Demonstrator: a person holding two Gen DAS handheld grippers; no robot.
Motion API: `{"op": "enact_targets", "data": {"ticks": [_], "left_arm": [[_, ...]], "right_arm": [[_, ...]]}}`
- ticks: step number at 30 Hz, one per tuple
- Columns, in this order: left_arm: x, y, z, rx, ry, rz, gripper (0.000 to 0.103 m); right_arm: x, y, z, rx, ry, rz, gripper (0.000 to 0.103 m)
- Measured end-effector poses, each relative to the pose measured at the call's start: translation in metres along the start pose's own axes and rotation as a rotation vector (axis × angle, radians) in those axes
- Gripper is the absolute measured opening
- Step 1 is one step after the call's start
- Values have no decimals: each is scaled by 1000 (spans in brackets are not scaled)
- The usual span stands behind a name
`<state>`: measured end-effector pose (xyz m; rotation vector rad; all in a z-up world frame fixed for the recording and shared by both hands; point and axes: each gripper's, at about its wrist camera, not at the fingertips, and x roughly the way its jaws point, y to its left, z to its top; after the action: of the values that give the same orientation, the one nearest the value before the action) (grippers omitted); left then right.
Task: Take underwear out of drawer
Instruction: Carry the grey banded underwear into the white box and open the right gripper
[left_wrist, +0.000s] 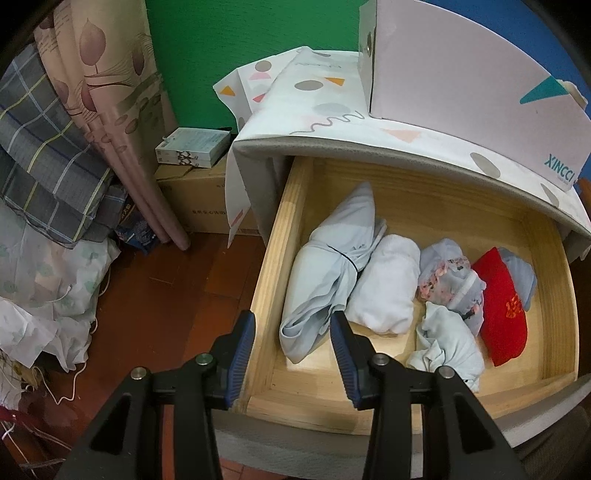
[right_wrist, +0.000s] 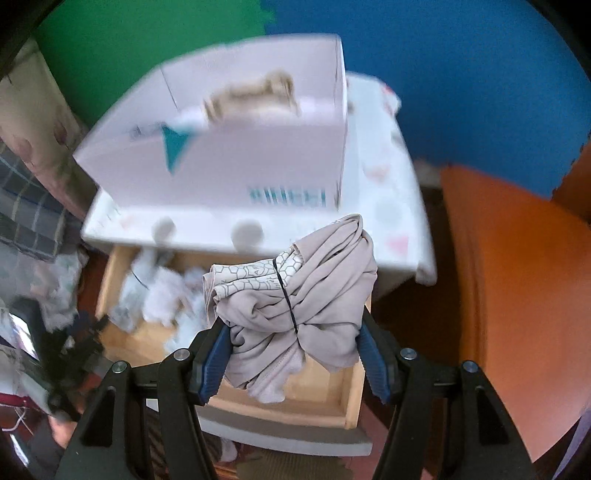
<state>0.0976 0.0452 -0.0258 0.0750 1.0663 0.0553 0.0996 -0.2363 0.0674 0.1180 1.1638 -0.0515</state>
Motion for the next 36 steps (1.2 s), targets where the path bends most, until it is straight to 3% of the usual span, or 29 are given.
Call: {"op": "enact_targets", "data": {"ticks": [9, 19, 28, 36], "left_arm": [[-2, 2, 0, -3, -3, 0, 43], [0, 8, 1, -36, -8, 14, 43], [4, 13, 0, -53, -2, 1, 43], [6, 10, 0, -40, -1, 5, 43]], "right_arm": [[-55, 32, 82, -36, -153, 10, 60], [-28, 76, 140, -51, -162, -32, 60], [19, 99, 157, -49, -106, -30, 61], [31, 103, 154, -60, -96, -29, 68]]}}
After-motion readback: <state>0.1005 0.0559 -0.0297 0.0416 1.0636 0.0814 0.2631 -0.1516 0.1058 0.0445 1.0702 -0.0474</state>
